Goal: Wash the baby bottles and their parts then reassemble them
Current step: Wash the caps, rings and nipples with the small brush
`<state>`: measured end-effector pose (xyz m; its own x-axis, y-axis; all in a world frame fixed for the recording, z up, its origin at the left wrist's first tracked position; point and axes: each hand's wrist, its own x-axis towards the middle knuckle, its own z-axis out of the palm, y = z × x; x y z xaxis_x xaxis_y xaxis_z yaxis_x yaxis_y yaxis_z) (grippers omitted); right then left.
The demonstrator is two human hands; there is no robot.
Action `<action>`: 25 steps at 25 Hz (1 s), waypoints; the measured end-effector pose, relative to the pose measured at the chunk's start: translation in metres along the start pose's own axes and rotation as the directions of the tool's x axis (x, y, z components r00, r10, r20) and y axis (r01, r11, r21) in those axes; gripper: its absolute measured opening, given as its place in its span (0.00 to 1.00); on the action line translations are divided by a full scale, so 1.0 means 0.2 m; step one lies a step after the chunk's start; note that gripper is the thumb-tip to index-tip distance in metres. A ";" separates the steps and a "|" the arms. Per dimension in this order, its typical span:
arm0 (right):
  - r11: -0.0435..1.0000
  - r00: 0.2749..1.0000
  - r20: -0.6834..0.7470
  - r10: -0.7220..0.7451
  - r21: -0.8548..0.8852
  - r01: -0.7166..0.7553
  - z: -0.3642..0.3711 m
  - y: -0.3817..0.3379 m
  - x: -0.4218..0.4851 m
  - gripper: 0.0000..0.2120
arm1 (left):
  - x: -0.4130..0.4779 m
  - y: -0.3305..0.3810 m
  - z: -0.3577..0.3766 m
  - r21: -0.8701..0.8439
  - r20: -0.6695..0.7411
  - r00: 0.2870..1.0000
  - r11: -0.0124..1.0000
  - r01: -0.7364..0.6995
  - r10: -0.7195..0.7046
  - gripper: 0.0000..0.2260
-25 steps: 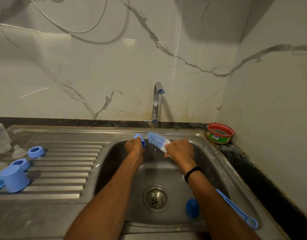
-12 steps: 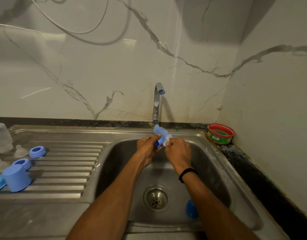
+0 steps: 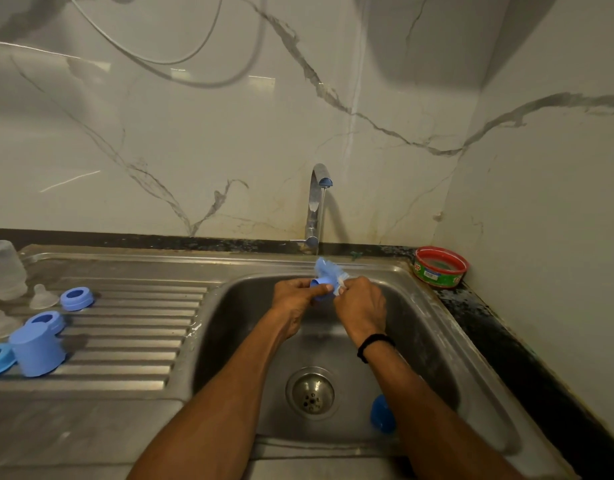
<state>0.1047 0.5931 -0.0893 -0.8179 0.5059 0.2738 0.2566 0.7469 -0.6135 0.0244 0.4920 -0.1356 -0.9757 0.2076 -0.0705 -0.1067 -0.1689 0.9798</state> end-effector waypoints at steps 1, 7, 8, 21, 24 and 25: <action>1.000 1.000 0.007 0.006 -0.002 -0.006 0.00 0.00 0.00 0.11 | 0.00 0.00 0.01 0.007 -0.015 1.000 1.000 -0.015 0.015 0.07; 1.000 1.000 0.013 0.001 -0.021 -0.001 0.01 -0.02 -0.02 0.14 | 0.01 0.00 0.00 -0.057 -0.096 0.995 0.998 -0.023 0.017 0.10; 1.000 1.000 0.013 0.002 -0.027 -0.002 0.01 -0.02 -0.02 0.14 | 0.01 0.01 0.01 -0.070 -0.098 0.995 0.997 -0.013 0.006 0.12; 0.999 1.000 -0.011 0.013 -0.038 -0.014 0.02 -0.04 -0.02 0.14 | 0.04 0.01 0.03 -0.050 -0.199 0.980 0.999 -0.005 -0.005 0.13; 1.000 1.000 -0.007 0.028 -0.005 -0.028 0.02 -0.05 -0.02 0.14 | 0.04 0.02 0.02 -0.015 -0.209 0.978 0.999 -0.029 0.025 0.13; 0.999 0.999 -0.009 0.036 0.001 -0.036 0.03 -0.05 -0.02 0.13 | 0.04 0.01 0.02 -0.005 -0.205 0.978 0.999 -0.035 0.033 0.13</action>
<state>0.1027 0.5818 -0.0882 -0.8033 0.5364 0.2587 0.2852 0.7278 -0.6237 0.0172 0.4968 -0.1330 -0.9972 -0.0004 -0.0746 -0.0733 -0.1810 0.9808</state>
